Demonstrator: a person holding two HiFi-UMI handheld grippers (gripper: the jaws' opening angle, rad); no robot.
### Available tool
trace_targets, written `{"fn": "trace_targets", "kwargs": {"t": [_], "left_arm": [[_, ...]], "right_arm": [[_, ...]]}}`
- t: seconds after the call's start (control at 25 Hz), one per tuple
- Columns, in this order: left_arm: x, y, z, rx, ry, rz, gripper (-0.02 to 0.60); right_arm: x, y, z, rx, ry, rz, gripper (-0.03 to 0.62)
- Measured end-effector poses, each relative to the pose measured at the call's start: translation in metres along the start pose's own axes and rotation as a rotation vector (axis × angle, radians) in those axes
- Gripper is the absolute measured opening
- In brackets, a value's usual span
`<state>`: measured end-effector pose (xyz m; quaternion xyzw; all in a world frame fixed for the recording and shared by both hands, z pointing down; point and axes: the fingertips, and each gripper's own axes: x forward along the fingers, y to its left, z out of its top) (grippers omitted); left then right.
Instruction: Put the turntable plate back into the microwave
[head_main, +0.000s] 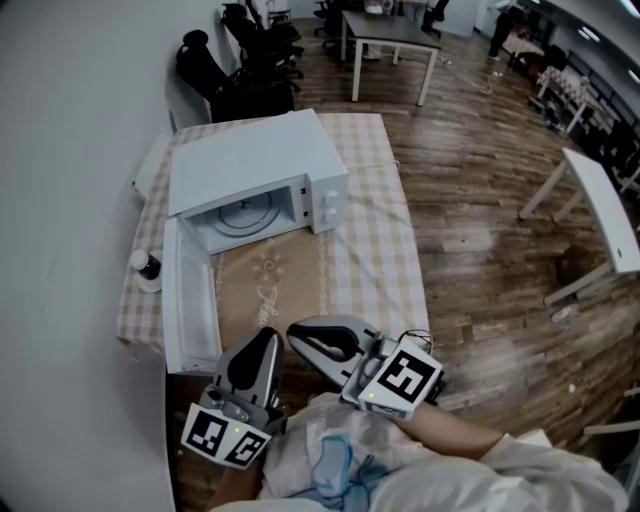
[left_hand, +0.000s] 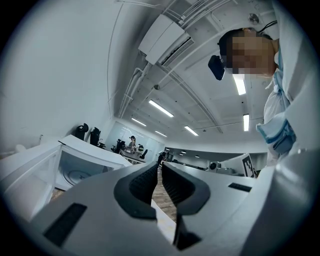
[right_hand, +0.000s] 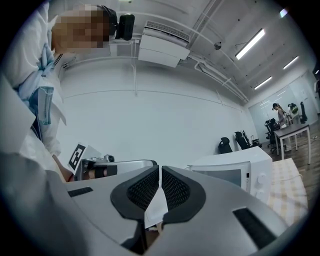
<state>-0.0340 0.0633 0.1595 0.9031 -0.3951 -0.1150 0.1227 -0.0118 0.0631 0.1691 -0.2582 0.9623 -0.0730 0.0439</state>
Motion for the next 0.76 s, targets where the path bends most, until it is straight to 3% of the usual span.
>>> {"fn": "trace_targets", "kwargs": {"t": [0.76], "left_arm": [[0.0063,0.0017,-0.0052,-0.007,0.01,-0.004,0.029]], "right_arm": [[-0.0004,-0.0067,-0.0034,0.008,0.004,-0.007,0.041]]}}
